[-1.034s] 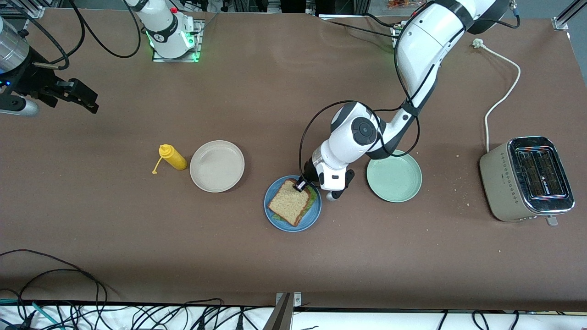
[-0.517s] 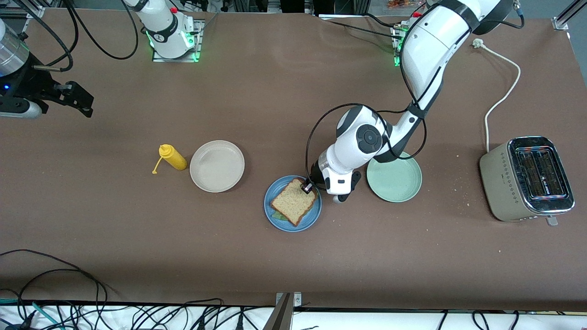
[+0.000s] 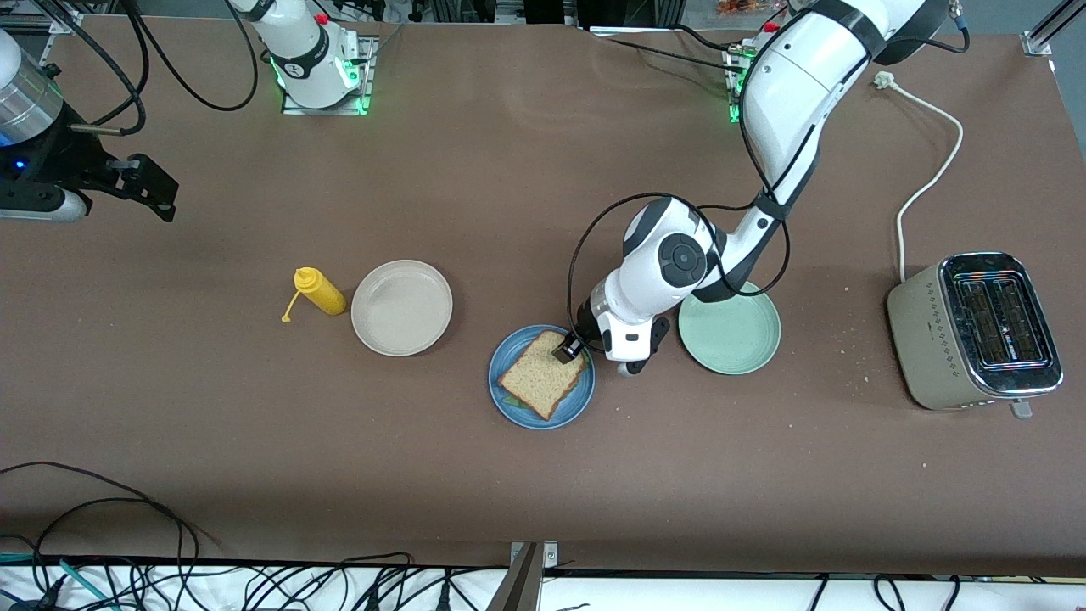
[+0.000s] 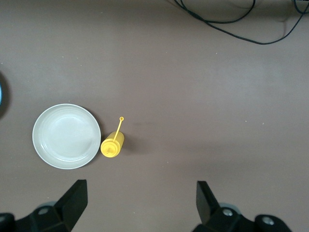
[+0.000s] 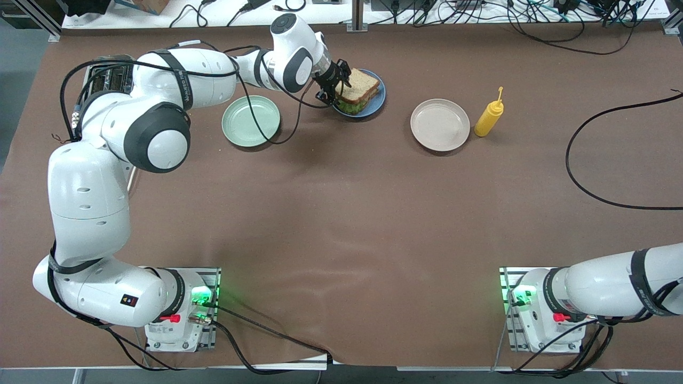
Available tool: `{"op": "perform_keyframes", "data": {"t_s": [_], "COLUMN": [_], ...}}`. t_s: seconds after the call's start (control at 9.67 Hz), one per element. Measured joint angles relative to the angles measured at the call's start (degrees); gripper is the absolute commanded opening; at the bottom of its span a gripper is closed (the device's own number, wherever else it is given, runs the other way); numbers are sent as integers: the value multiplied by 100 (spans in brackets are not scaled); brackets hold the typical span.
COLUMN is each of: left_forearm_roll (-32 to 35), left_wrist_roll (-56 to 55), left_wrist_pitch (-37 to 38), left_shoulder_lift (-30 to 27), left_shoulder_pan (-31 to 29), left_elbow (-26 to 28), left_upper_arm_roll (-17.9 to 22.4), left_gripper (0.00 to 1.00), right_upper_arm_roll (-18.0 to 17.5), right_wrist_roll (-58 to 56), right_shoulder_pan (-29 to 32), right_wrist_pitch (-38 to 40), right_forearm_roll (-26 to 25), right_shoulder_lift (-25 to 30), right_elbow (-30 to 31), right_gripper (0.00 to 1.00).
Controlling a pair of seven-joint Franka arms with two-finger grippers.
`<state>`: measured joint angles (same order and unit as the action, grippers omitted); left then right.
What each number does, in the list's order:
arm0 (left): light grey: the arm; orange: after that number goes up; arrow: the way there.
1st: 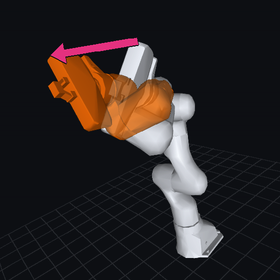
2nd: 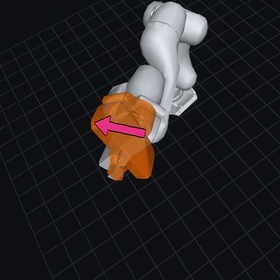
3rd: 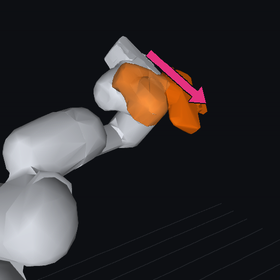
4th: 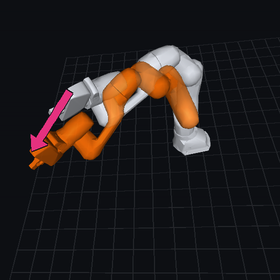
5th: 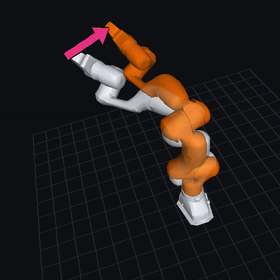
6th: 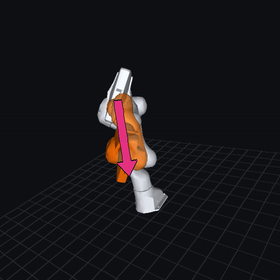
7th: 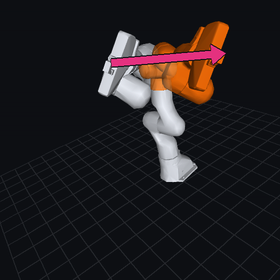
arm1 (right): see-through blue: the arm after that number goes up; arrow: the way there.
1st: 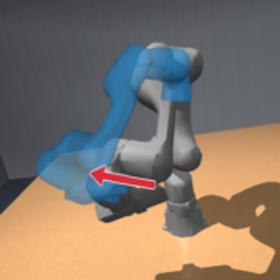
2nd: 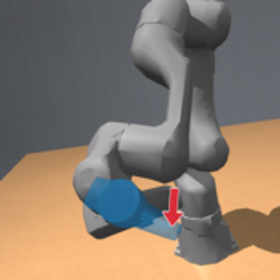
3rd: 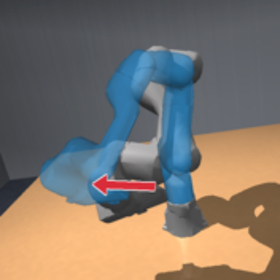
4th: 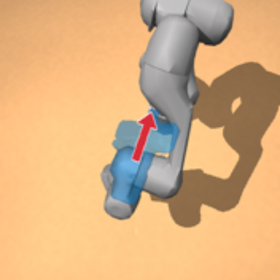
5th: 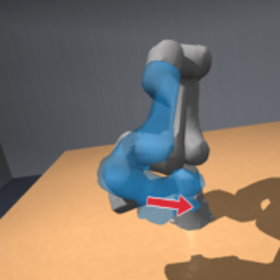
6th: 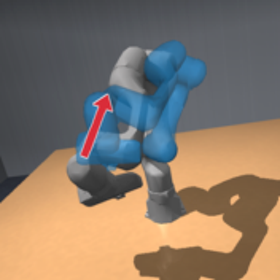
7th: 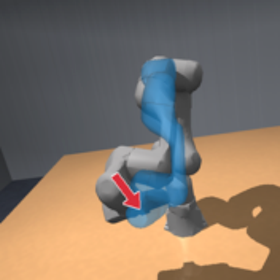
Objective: Make sandwich in blue plate with both arms
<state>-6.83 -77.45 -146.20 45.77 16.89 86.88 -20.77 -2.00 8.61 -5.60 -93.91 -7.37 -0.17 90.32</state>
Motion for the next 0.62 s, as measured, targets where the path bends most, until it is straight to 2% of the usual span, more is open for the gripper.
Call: {"op": "perform_keyframes", "data": {"t_s": [0.41,0.62], "left_forearm_roll": [324,383], "left_wrist_roll": [0,398], "left_wrist_pitch": [866,1863], "left_shoulder_lift": [-18,-248], "left_shoulder_pan": [-47,-305], "left_elbow": [-62,-193], "left_upper_arm_roll": [64,92], "left_gripper": [100,100], "right_upper_arm_roll": [7,11], "right_wrist_roll": [22,35], "right_shoulder_pan": [21,34], "right_wrist_pitch": [55,111], "right_forearm_roll": [0,0], "right_shoulder_lift": [-2,-5], "right_elbow": [1,62], "right_gripper": [100,100]}}
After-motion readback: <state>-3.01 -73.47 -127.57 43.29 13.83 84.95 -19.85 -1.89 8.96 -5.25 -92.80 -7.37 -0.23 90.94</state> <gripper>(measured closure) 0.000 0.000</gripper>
